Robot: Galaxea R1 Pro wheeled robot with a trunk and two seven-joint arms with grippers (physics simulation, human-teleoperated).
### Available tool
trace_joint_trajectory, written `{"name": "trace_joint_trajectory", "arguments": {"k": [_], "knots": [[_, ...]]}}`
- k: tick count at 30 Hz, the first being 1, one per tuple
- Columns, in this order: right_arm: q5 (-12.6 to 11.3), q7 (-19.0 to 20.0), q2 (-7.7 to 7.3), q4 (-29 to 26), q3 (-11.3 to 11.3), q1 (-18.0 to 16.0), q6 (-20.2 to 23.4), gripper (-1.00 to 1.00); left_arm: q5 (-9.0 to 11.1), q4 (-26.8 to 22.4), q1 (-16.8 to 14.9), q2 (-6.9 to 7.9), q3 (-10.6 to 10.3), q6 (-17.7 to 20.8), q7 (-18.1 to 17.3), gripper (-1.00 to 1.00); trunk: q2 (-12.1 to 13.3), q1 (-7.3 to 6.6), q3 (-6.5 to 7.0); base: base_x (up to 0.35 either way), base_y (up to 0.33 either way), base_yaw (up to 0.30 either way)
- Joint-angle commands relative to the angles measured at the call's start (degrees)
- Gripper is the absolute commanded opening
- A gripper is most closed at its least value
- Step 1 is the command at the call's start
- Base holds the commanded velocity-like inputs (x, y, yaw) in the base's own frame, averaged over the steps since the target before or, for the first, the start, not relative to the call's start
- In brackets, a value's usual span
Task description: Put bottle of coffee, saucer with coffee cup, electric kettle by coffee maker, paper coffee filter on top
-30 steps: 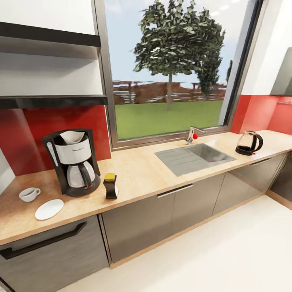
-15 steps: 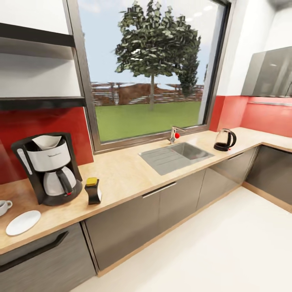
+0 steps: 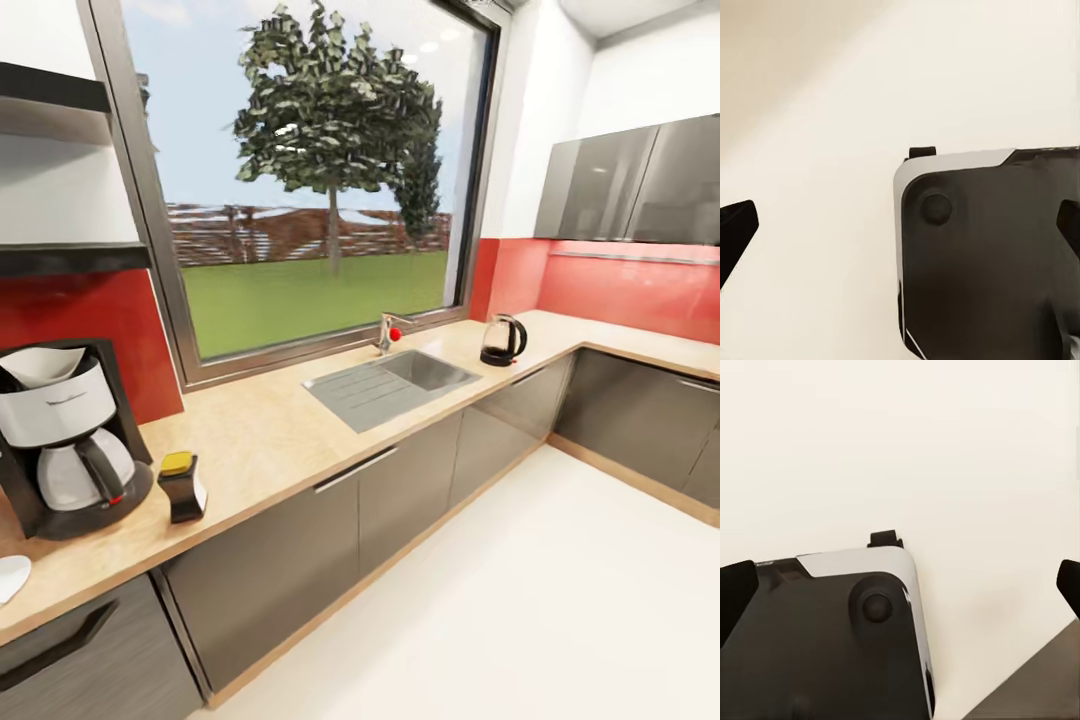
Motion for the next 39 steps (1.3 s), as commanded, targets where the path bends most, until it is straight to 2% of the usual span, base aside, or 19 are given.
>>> {"name": "trace_joint_trajectory", "arguments": {"k": [1,5,14,19,28,39], "knots": [[-0.49,0.08,-0.05,0.0,0.12,-0.03,0.0,1.0,-0.61,0.21,-0.07,-0.06,0.35,-0.43,0.3,1.0,-0.08,0.03,-0.04,0.0,0.0,-0.274],[-0.49,0.13,-0.07,-0.03,0.13,-0.03,-0.05,1.0,-0.99,0.23,-0.07,-0.91,0.32,-0.6,0.11,1.0,-0.08,0.03,0.01,0.0,0.0,-0.274],[-0.49,0.14,-0.02,-0.08,0.21,-0.03,-0.08,1.0,-0.7,0.13,-0.07,-0.58,0.64,-0.26,0.29,1.0,-0.08,0.03,0.02,0.006,0.0,-0.275],[-0.45,0.08,-0.1,-0.08,0.23,-0.03,-0.1,1.0,-0.89,0.12,-0.07,-0.7,0.36,-0.09,0.69,1.0,-0.08,0.03,0.02,0.257,-0.04,-0.232],[-0.32,0.05,-0.11,0.0,0.55,-0.03,-0.34,1.0,-0.9,0.12,-0.07,-0.93,0.37,-0.18,0.78,1.0,-0.08,0.03,0.02,0.242,-0.212,-0.024],[-0.49,-0.23,-0.11,-0.08,0.21,-0.03,-0.39,1.0,-0.61,0.12,-0.07,-0.44,0.88,-0.24,0.78,1.0,-0.08,0.03,0.02,0.164,-0.287,0.0]]}}
